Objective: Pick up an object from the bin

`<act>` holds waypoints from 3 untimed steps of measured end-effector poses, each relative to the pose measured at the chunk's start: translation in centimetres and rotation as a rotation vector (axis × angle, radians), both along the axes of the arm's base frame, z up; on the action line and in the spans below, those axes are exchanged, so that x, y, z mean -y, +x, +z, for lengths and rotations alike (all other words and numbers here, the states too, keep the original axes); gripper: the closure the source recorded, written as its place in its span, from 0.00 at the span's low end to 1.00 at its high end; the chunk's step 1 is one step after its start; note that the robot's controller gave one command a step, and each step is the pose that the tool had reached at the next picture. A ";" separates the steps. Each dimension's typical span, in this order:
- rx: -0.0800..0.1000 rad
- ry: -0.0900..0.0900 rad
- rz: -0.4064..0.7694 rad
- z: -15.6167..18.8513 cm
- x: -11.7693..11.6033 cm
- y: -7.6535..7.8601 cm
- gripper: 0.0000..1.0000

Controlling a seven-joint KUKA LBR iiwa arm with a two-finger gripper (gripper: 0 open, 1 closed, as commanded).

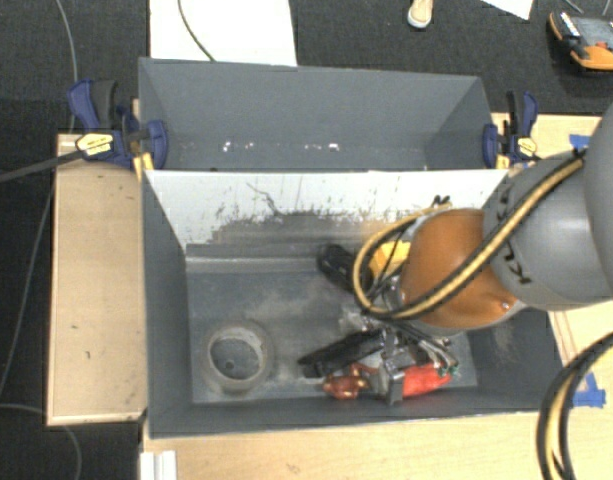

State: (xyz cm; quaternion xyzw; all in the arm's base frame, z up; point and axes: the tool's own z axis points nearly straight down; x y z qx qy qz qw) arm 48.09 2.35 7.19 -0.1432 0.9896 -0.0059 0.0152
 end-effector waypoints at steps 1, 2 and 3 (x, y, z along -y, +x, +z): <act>-0.014 0.007 0.183 -0.1 -7.4 2.7 1.00; -0.014 0.007 0.184 0.0 -7.4 2.7 1.00; -0.016 0.007 0.183 2.4 -7.4 2.6 1.00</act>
Offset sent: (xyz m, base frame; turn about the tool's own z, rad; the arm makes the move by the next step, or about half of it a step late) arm 0.0000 0.0000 0.0000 0.0000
